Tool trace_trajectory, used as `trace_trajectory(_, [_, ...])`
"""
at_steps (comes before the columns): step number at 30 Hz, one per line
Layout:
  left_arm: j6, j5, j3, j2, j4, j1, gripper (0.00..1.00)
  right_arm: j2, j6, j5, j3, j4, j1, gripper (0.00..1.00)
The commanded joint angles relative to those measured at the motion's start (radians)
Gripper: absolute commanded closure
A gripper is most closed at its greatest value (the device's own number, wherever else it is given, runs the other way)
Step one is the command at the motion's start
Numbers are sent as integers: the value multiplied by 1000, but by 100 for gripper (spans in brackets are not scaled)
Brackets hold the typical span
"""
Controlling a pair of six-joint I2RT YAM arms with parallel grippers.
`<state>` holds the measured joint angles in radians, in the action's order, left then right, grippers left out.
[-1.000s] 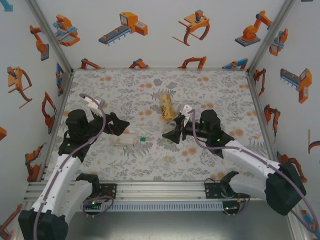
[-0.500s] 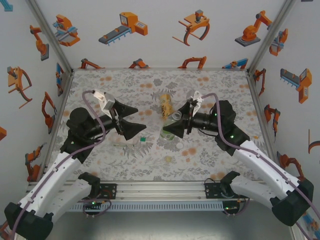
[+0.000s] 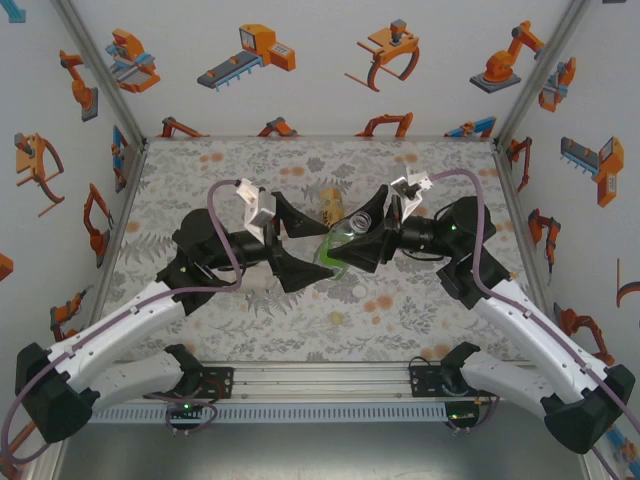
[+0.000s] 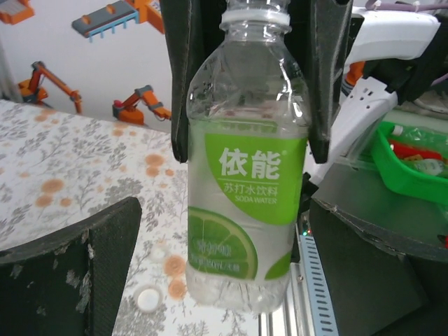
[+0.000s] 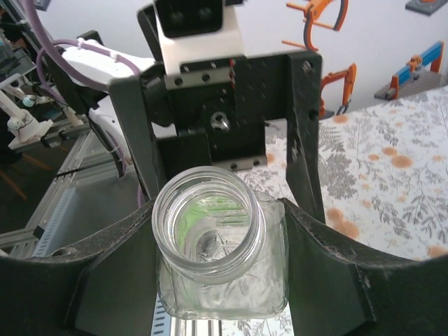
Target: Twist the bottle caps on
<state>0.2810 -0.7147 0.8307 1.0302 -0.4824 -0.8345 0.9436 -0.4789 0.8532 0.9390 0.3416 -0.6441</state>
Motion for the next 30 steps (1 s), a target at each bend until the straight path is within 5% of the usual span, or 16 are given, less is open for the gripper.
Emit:
trace_trajectory(1, [-16, 0, 67, 55, -78, -49, 2, -28, -25, 26, 49, 47, -6, 60])
trace_trajectory(12, [11, -27, 136, 197, -169, -141, 8, -54, 7, 30, 63, 5, -6, 61])
trace_trajectory(30, [14, -28, 132, 208, -188, -151, 44, -75, 46, 18, 71, -51, -7, 63])
